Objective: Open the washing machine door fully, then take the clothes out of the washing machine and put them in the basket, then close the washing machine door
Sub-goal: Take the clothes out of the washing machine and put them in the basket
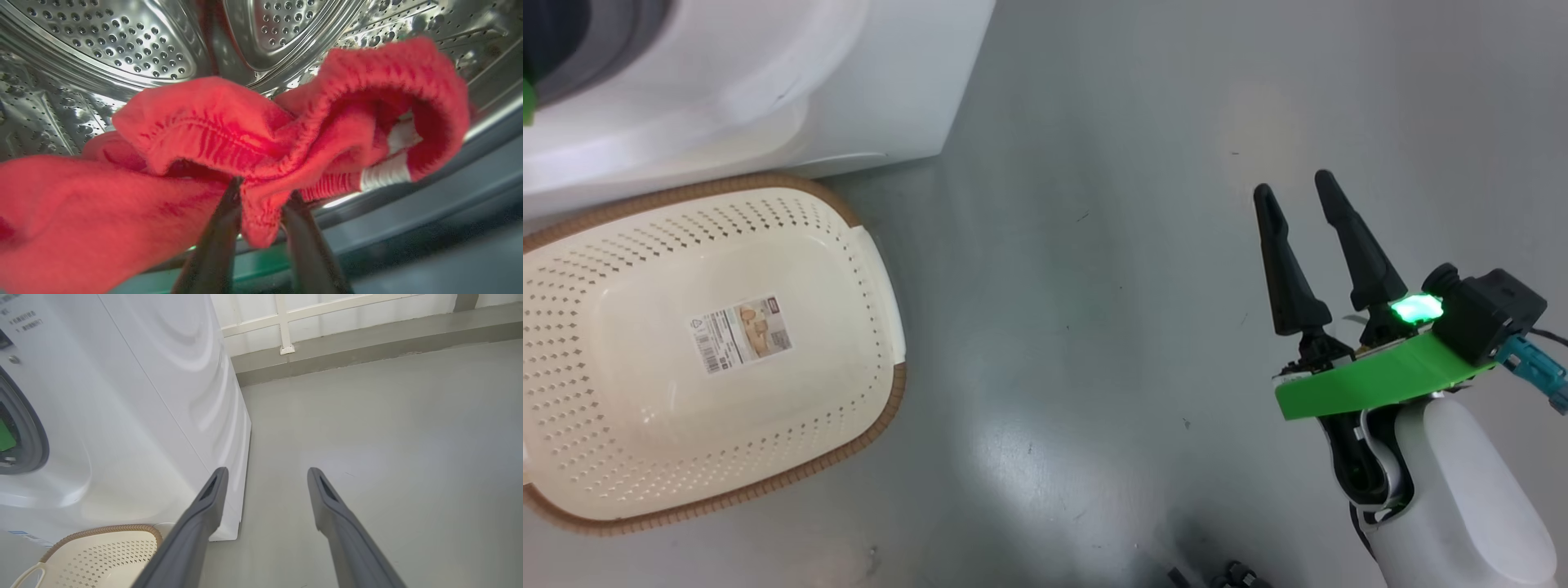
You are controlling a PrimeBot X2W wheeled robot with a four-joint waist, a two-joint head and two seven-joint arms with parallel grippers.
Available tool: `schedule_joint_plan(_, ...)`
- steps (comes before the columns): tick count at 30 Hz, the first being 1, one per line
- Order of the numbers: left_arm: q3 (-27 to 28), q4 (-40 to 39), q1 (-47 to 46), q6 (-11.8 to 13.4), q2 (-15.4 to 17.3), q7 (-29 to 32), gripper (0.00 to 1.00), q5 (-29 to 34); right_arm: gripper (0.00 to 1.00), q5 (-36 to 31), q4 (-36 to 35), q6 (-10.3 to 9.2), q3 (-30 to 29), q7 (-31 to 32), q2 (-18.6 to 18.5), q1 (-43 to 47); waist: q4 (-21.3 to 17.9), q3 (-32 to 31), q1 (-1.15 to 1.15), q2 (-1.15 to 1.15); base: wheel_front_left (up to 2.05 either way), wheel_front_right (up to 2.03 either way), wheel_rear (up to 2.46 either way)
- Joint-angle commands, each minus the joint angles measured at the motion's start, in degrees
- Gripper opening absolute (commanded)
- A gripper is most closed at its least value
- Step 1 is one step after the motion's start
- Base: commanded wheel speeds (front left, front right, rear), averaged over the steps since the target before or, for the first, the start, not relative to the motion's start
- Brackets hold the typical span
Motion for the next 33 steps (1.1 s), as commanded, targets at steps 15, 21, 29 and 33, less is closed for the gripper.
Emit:
schedule_joint_plan(15, 1.2, -7.4, 3.8, -0.1, 2.6, -3.0, 0.0, -4.7, 1.0, 0.2, -1.2, 0.29, 0.3, -0.4, -0.8, 0.5, 2.3, -3.1, 0.0, 0.0, 0.0, 0.0, 0.0)
schedule_joint_plan(21, 7.8, -18.9, 12.9, 1.6, 2.0, -3.0, 0.0, -3.4, 1.0, -0.1, -1.2, 0.29, -0.2, -0.4, -1.5, 1.3, 4.0, -6.1, 0.0, 0.0, 0.0, 0.0, 0.0)
schedule_joint_plan(29, 17.0, -30.8, 25.4, 1.5, -2.3, -3.0, 0.0, -0.2, 1.0, -0.4, -0.8, 0.29, -0.5, -0.4, -2.6, 3.3, 6.1, -10.9, 0.0, 0.0, 0.0, 0.0, 0.0)
schedule_joint_plan(33, 20.6, -35.4, 30.9, 1.0, -4.6, -3.0, 0.0, 2.0, 1.0, -0.5, -0.4, 0.29, -0.5, -0.4, -3.0, 4.7, 6.9, -13.4, 0.0, 0.0, 0.0, 0.0, 0.0)
